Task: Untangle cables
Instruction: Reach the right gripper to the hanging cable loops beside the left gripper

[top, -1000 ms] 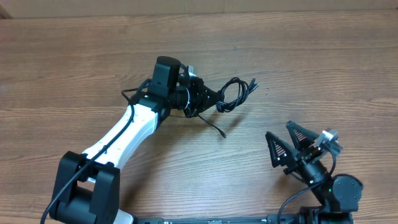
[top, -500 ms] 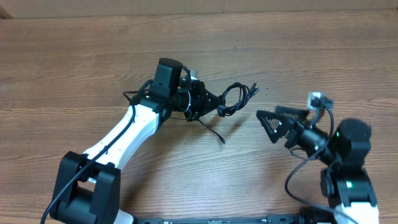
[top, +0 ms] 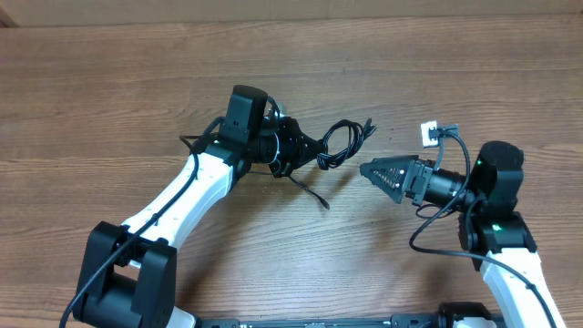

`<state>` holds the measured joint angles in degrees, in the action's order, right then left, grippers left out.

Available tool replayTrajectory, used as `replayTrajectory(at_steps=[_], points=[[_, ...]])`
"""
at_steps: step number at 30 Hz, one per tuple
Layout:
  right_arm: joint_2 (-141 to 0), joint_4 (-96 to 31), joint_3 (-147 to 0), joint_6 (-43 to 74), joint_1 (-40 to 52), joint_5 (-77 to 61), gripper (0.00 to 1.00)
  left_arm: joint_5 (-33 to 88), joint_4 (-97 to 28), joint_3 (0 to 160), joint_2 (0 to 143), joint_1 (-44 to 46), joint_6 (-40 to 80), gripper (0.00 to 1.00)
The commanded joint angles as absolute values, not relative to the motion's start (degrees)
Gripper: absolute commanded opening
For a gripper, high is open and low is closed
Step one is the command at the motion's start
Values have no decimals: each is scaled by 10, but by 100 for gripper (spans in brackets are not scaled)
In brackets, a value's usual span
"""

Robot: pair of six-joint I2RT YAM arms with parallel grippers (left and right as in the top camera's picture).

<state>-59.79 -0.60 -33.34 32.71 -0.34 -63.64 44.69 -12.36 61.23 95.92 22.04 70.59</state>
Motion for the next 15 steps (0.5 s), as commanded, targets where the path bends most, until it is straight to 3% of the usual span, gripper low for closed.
replayTrajectory(at_steps=[1,6,15], points=[[-610,-14,-347,335,-4,-613,98,444,-126,628,960,222,680,4],[-624,-69,-347,334,1,-518,98,443,-156,628,960,222,679,4],[-663,-54,-347,335,70,-428,98,411,-156,628,960,245,700,4]])
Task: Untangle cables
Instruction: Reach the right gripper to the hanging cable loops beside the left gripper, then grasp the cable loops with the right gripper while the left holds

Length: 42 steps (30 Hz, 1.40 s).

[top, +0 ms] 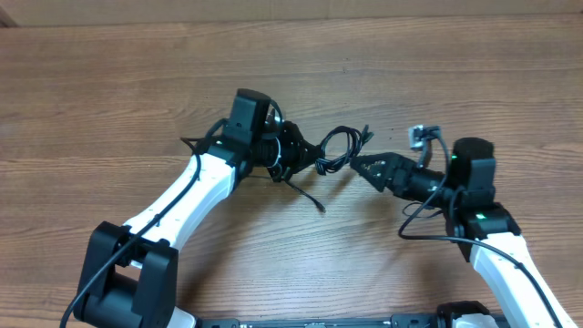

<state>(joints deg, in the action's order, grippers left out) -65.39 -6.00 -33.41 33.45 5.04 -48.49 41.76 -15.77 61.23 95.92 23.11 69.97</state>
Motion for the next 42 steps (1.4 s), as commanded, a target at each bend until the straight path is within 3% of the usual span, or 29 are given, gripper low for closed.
replayTrajectory(at_steps=[1,8,11,16,30,36,42], points=[[-667,-49,-347,335,78,-421,97,408,-156,628,960,248,702,4],[-679,-30,-347,345,90,-404,93,405,-157,628,960,252,702,4],[-679,-32,-347,345,90,-395,86,407,-161,628,960,252,688,4],[-679,-31,-347,345,90,-394,57,406,-163,628,960,252,688,4],[-679,-27,-347,345,90,-395,56,405,-149,628,960,264,686,4],[-679,-28,-347,345,90,-395,40,404,-149,628,960,266,686,4],[-679,-29,-347,345,90,-395,38,404,-147,628,960,267,686,4]])
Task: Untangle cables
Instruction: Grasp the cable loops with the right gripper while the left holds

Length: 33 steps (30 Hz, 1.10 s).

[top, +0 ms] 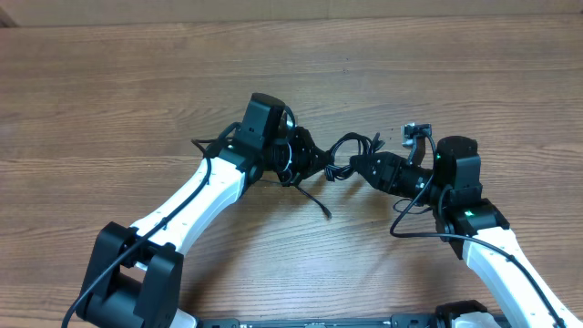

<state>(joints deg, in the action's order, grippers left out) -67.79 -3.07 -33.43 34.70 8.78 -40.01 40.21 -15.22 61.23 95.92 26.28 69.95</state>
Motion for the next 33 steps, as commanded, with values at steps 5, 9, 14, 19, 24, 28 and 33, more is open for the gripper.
replayTrajectory(at_steps=[5,9,14,19,24,28,33], points=[[-679,-29,-347,345,90,-395,31,405,-145,628,960,267,686,4],[-679,-31,-347,345,90,-395,26,413,-145,628,960,267,690,4],[-679,-32,-347,353,90,-401,17,416,-145,628,960,266,690,4],[-679,-29,-347,377,90,-401,8,420,-145,628,960,267,690,4],[-679,-29,-347,377,90,-401,4,420,-145,628,960,267,690,4],[-679,-29,-347,377,90,-400,4,420,-145,628,960,267,690,4],[-679,-31,-347,377,90,-399,4,420,-145,628,960,267,690,4]])
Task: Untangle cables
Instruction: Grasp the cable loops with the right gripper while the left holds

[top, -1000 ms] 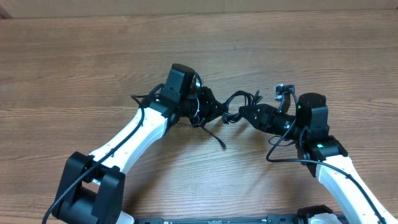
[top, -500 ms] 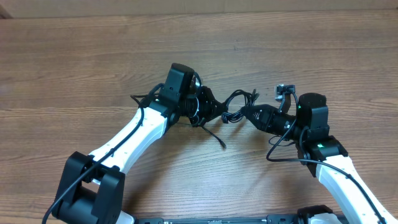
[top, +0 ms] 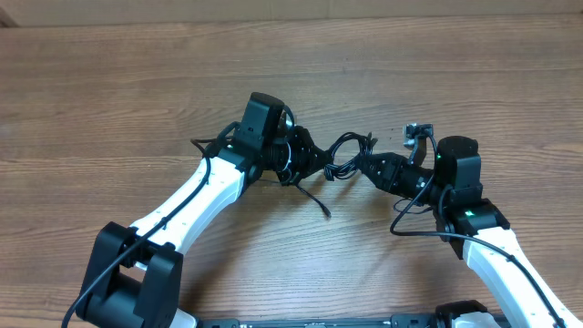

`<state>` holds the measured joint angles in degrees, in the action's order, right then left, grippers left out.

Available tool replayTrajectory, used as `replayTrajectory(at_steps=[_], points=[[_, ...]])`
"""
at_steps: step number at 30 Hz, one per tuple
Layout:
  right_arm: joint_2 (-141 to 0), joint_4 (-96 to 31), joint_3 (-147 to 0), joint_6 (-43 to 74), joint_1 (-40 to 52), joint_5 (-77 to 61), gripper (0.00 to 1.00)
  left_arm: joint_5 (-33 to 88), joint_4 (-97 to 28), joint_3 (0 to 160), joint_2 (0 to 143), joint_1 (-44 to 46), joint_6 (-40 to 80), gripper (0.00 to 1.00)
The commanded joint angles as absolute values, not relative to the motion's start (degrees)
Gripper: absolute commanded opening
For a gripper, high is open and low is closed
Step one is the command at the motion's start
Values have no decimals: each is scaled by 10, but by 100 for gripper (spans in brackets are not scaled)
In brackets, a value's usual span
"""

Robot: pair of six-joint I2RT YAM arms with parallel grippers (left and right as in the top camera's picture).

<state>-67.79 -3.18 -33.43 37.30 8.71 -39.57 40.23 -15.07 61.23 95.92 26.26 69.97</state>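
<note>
A small bundle of thin black cable point(top: 347, 152) hangs looped between the two grippers at mid-table. My left gripper point(top: 321, 166) comes in from the left and is shut on the cable's left side, and a loose end point(top: 316, 198) trails from it toward the front. My right gripper point(top: 361, 166) meets the bundle from the right, its fingers closed on the loops. The jaws themselves are small and dark in the overhead view.
The tabletop is brown wood grain point(top: 137, 82). A small white and grey connector point(top: 417, 135) sits by the right arm's wrist, and the arm's own black wiring point(top: 414, 214) loops beside it.
The right gripper has shifted slightly to the left into the loops and its fingers look closed on them. The left arm and the cable have barely moved.
At first the left gripper held the cable bundle while the right gripper stood open, apart to the right. Then the right gripper was close beside the loops. Later both arms had shifted right and met at the bundle, where they now hold it between them.
</note>
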Motion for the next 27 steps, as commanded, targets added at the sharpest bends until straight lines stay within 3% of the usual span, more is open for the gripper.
replayTrajectory(at_steps=[1,27], points=[[-679,-31,-347,377,90,-399,4,420,-145,628,960,267,690,4],[-679,-33,-345,375,90,-394,4,431,-145,628,960,263,688,4]])
